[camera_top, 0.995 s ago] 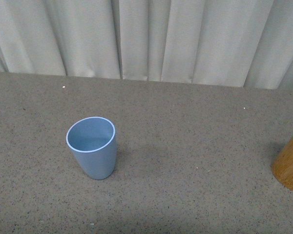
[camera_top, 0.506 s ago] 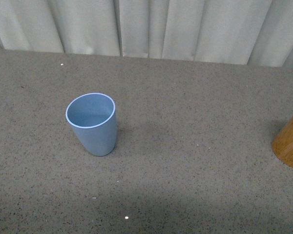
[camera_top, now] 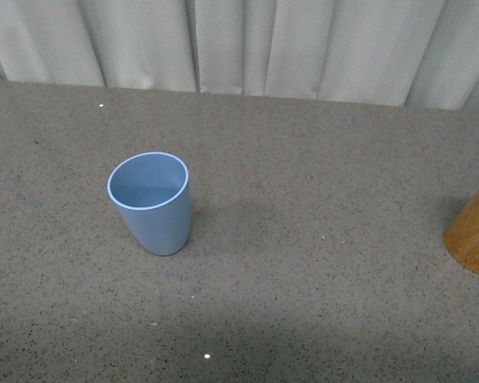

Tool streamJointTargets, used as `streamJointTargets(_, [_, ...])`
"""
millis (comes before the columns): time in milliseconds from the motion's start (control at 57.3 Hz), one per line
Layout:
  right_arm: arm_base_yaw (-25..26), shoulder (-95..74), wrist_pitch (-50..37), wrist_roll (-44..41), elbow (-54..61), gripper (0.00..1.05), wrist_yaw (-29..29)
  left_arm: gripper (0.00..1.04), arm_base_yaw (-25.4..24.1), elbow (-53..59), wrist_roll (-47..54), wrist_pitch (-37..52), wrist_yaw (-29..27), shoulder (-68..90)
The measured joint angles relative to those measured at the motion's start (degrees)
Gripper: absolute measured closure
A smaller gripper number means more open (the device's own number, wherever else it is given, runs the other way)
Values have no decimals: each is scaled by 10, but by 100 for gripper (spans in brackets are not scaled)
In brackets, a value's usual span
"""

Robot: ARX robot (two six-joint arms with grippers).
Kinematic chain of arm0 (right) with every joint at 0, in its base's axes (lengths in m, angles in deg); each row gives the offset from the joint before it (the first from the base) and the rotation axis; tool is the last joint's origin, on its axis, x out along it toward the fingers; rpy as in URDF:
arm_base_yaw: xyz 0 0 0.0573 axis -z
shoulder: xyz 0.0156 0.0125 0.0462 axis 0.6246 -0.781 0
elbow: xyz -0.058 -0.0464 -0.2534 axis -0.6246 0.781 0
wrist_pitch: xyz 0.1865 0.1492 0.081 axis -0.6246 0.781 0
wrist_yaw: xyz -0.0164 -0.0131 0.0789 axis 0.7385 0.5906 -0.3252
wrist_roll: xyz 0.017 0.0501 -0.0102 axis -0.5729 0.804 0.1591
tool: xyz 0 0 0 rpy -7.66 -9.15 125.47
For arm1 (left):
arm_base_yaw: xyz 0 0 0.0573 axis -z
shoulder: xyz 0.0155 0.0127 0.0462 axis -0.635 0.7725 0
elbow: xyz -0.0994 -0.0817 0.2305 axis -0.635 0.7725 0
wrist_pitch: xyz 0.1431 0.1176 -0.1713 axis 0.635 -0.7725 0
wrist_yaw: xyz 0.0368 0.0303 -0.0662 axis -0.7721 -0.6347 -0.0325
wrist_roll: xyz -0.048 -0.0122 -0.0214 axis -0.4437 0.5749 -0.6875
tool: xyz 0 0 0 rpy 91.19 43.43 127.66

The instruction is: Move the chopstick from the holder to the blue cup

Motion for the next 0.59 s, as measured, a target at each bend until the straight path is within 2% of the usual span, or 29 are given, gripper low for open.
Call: streamJointTargets(594, [0,0,0,0,0,10,0,7,0,0,0,0,0,0])
